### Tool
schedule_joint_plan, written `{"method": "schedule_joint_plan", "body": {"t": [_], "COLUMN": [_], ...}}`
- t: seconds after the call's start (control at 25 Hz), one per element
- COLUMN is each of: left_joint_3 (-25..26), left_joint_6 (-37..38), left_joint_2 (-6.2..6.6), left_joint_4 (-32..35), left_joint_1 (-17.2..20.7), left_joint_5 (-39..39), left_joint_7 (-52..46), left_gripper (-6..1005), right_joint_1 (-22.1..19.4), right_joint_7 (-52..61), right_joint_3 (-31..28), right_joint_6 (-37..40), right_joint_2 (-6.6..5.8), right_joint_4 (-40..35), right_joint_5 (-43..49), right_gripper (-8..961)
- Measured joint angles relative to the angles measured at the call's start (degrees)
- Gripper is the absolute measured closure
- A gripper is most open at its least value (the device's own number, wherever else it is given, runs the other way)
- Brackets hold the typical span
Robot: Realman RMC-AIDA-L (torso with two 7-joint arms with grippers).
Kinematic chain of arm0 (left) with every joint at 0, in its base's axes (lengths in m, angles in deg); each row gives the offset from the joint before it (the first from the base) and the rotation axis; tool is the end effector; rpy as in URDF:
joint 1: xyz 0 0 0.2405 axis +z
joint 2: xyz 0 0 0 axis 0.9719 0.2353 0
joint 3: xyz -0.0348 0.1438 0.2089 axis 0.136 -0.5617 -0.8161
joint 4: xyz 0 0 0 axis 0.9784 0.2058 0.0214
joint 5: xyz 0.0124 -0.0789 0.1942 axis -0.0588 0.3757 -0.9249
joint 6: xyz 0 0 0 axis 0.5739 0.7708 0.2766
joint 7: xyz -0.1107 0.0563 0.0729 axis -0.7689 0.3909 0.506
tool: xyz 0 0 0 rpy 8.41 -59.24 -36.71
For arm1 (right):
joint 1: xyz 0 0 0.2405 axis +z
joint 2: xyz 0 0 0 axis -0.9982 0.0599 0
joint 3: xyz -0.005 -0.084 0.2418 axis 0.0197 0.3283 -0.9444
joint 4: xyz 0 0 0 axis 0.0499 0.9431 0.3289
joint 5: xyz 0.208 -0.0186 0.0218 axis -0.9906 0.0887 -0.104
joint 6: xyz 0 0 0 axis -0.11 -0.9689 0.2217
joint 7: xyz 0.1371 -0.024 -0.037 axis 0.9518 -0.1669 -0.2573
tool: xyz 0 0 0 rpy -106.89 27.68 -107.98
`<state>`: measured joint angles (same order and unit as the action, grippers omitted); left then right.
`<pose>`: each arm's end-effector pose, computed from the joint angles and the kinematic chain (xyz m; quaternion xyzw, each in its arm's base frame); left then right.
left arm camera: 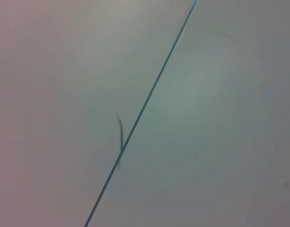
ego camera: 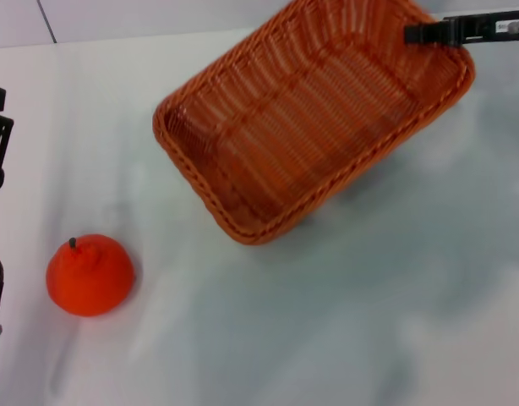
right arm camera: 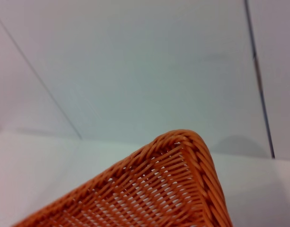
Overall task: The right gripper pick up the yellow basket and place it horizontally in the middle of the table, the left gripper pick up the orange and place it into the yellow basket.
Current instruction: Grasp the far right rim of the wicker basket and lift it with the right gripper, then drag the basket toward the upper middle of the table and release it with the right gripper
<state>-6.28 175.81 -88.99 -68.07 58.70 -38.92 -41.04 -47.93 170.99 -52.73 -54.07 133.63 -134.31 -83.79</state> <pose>-0.2886 0.2373 -0.0259 -0.5856 -0.2607 -0.5628 0.5218 0.2495 0.4149 0.0806 -0.4384 -0.8443 -0.2572 0.1695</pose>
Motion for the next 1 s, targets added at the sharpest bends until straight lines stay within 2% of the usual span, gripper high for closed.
{"method": "schedule_joint_plan", "body": {"t": [0.28, 0.64, 0.8, 1.0], "left_joint_3": [0.1, 0.0, 0.0, -0.1], "left_joint_6": [-0.4, -1.4, -2.1, -3.0], "left_joint_2": [0.02, 0.03, 0.02, 0.02], "left_joint_4": [0.0, 0.0, 0.0, 0.0], "left_joint_1": [-0.7, -1.3, -1.7, -2.2], "left_joint_5": [0.0, -0.1, -0.3, -0.4], "left_joint_7": [0.0, 0.0, 0.0, 0.0], "left_gripper": [137, 137, 137, 137], "right_joint_1": [-3.0, -4.0, -4.5, -5.1], "right_joint_7": [-3.1, -7.9, -9.3, -10.9], "right_joint_3": [-4.2, -8.7, -11.0, -11.5], "right_joint_6": [-2.1, -0.6, 2.1, 4.7], "right_joint_2": [-0.11, -0.04, 1.22, 4.03], "right_joint_4": [3.8, 16.9, 22.3, 24.6], "right_joint_5": [-11.1, -21.2, -25.3, -27.6], "right_gripper": [771, 770, 770, 771]}}
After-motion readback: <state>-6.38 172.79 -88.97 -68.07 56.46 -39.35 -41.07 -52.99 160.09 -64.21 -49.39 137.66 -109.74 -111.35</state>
